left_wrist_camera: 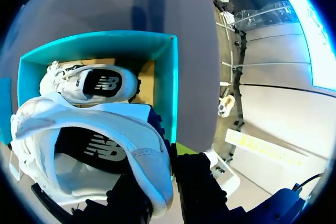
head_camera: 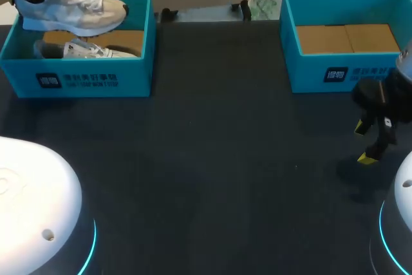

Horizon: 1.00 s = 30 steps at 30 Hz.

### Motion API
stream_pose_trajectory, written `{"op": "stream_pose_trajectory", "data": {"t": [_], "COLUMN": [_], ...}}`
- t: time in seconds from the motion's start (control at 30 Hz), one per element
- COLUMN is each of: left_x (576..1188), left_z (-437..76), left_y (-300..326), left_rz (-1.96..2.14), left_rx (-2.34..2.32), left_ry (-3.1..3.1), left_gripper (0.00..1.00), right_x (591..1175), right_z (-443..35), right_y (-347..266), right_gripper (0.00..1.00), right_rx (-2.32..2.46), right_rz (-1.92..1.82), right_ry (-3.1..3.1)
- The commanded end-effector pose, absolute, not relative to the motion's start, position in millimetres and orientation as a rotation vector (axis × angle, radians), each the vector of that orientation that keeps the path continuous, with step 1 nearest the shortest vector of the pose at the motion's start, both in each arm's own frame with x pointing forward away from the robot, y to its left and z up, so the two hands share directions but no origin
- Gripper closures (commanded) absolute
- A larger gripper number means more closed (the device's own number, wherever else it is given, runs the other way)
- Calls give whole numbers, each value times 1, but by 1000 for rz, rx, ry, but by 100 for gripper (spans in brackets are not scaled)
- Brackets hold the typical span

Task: Take the shoe out of the shoebox, open the shoe tongue, remove and reinsert the insole, then place the shoe into the shoebox

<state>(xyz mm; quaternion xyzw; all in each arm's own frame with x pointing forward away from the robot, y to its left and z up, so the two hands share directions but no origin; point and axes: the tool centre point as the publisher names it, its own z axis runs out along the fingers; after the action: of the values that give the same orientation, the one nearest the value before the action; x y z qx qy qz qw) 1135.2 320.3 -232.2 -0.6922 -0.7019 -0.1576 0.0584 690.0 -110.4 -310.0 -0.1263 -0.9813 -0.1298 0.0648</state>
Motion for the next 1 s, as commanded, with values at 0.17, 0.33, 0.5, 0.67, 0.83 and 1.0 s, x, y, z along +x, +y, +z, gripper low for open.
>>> {"op": "stream_pose_trajectory", "data": {"t": [0.17,0.33,0.5,0.67,0.83,1.0], "left_x": [1152,1160,1164,1171,1171,1176], "left_z": [-243,-246,-249,-246,-246,-251], "left_y": [318,317,317,317,317,314], "left_rz": [-488,-480,-471,-437,-437,-433], "left_rx": [-2064,-2046,-2040,-2015,-2015,-2021], "left_ry": [-2140,-2145,-2155,-2186,-2186,-2174], "left_gripper": [100,100,100,100,100,100], "right_x": [689,689,689,689,689,689], "right_z": [-310,-310,-310,-310,-310,-310], "right_y": [-111,-111,-111,-111,-111,-111], "right_gripper": [0,0,0,0,0,0], "right_rx": [-381,-381,-381,-381,-381,-381], "right_rz": [-392,-392,-392,-392,-392,-392], "right_ry": [-2963,-2963,-2963,-2963,-2963,-2963]}}
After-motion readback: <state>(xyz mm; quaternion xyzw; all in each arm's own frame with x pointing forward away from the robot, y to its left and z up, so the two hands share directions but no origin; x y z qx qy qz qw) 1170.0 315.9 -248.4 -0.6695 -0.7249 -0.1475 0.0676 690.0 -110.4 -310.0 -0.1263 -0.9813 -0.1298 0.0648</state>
